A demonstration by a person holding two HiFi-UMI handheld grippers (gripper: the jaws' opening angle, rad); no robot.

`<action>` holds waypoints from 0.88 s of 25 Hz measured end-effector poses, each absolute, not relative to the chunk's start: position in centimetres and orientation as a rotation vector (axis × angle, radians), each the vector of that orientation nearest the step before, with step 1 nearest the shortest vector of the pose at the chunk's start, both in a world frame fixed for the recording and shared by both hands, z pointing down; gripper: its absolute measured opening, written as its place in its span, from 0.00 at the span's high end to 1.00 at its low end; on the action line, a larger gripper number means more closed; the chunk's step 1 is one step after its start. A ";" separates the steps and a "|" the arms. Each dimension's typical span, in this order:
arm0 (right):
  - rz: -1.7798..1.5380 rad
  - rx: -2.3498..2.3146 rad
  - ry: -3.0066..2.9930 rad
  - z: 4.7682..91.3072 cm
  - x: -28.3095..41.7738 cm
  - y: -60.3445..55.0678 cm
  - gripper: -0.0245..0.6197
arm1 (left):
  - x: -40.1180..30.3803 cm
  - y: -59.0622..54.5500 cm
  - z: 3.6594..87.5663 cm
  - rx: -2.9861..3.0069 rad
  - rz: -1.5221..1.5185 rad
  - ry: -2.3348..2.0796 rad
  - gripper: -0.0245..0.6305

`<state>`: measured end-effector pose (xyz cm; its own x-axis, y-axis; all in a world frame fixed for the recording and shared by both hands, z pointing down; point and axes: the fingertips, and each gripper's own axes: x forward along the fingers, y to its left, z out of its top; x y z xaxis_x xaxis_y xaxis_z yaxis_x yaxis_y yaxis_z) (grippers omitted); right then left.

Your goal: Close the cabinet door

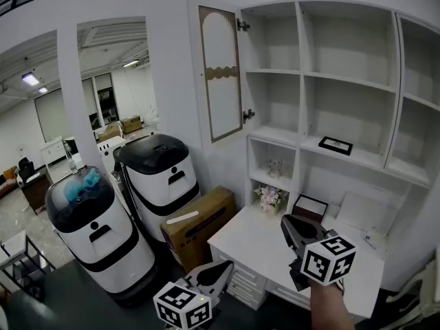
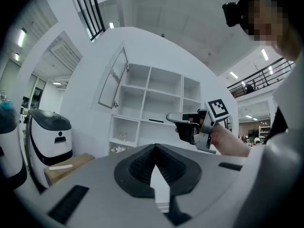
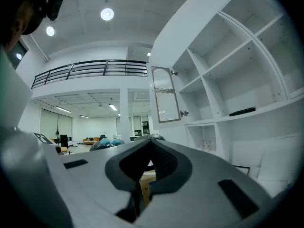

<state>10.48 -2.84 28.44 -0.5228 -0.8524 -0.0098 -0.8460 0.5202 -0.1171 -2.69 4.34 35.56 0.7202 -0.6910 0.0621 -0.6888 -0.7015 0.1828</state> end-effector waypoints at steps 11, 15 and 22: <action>-0.136 -1.511 2.679 28.4 10.5 -3.4 0.95 | -2.8 3.8 35.7 2.723 -0.019 -1.110 0.96; -0.145 -1.501 2.660 28.4 10.5 -3.6 0.95 | -3.1 3.7 35.9 2.715 -0.019 -1.110 0.96; -0.187 -1.504 2.652 29.1 10.4 -3.9 0.95 | -3.6 3.4 36.5 2.708 -0.017 -1.099 0.96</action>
